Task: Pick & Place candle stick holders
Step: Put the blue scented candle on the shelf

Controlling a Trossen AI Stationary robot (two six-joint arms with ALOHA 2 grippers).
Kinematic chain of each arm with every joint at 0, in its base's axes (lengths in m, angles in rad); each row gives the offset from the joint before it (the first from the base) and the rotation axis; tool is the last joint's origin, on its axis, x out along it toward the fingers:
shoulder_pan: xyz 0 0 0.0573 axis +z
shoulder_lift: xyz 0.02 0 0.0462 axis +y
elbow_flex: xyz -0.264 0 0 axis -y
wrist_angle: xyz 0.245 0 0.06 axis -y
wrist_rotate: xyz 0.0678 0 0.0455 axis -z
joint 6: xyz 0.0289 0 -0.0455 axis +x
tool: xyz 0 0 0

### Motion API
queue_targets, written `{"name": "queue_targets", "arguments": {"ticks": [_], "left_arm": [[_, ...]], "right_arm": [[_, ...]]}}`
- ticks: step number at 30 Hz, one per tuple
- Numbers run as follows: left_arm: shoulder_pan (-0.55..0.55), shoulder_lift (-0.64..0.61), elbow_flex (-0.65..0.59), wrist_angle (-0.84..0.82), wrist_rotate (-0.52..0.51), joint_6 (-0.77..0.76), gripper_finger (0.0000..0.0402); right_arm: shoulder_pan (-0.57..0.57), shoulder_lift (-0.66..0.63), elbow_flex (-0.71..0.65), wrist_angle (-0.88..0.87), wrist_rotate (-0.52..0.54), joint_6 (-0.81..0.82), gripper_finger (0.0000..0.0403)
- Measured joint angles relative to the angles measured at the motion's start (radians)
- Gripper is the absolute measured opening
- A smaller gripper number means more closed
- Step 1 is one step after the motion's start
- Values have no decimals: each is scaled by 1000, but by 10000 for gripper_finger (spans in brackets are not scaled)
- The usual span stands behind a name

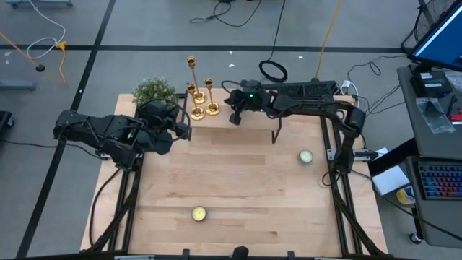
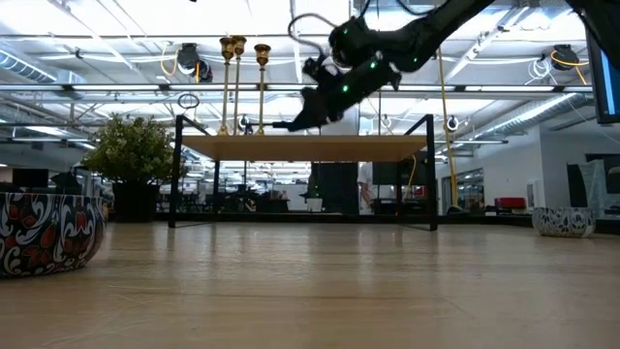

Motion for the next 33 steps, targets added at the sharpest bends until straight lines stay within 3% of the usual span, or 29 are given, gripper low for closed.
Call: {"name": "queue_targets", "arguments": {"ticks": [5,12,19,28,33], "left_arm": [[0,0,0,21,9,-1,21],[0,0,0,62,45,27,21],[-3,5,0,62,88,10,21],[-8,57,0,103,120,-3,21],[-8,89,0,130,135,27,21]], "right_arm": [[12,-109,0,-90,17,-20,0],[37,-323,1,-437,45,-27,0],[79,-536,1,-927,202,165,0],[82,-714,1,-1443,197,461,3],[83,-751,1,-1634,195,538,29]]}}
